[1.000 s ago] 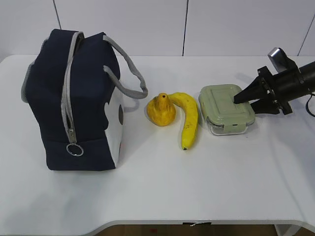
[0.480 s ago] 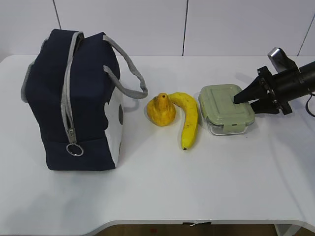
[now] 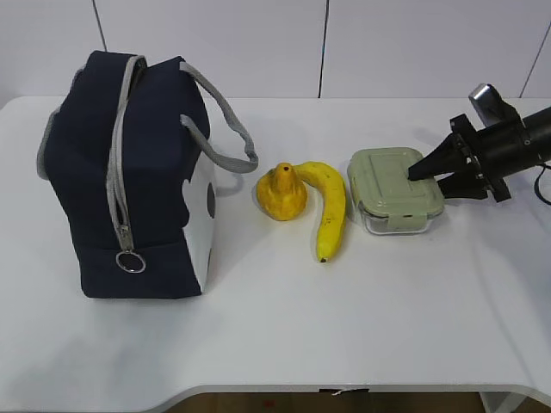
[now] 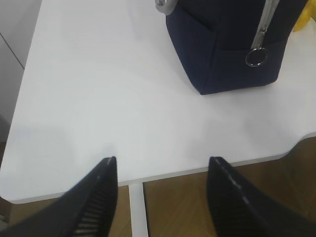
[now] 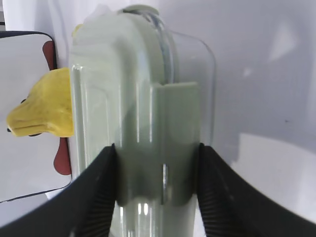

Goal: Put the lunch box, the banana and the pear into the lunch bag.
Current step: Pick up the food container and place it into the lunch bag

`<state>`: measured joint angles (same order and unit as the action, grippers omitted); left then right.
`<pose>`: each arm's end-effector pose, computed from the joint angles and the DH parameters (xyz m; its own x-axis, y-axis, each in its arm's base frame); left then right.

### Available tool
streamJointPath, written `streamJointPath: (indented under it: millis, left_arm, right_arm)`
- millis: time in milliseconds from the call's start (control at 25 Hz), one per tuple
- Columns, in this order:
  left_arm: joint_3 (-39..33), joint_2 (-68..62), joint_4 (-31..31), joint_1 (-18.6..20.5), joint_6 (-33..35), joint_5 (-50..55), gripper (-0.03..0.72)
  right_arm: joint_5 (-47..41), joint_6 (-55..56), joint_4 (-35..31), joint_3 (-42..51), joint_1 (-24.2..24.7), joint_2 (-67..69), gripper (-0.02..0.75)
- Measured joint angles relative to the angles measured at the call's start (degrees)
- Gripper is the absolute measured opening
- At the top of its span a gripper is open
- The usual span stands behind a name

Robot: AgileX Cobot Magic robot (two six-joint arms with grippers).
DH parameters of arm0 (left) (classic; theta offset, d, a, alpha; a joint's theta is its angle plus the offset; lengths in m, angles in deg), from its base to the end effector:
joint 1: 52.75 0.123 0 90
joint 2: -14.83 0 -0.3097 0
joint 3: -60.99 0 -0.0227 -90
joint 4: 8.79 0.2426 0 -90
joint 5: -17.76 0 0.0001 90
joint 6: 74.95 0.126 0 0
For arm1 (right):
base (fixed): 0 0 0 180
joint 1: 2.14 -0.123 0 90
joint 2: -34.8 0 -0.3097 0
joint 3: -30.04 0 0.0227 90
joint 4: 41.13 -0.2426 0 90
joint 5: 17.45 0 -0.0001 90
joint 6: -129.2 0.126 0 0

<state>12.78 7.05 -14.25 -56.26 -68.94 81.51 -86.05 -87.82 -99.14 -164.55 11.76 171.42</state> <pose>-0.0100 -0.0102 0.2573 -0.4841 0.0922 -0.8701 0.1657 0.9861 0.0123 0.4595 -0.0112 0.1493 -0.9714 0.1663 -0.1695 -0.0262 0.6342 0.7727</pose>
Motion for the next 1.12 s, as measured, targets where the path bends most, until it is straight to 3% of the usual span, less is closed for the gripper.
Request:
streamJointPath:
  millis: [1120]
  left_arm:
    - [0.0,0.0,0.0,0.0,0.0,0.0,0.434]
  right_arm:
    - [1.1,3.8,2.0,0.0,-2.3,-1.9,0.367]
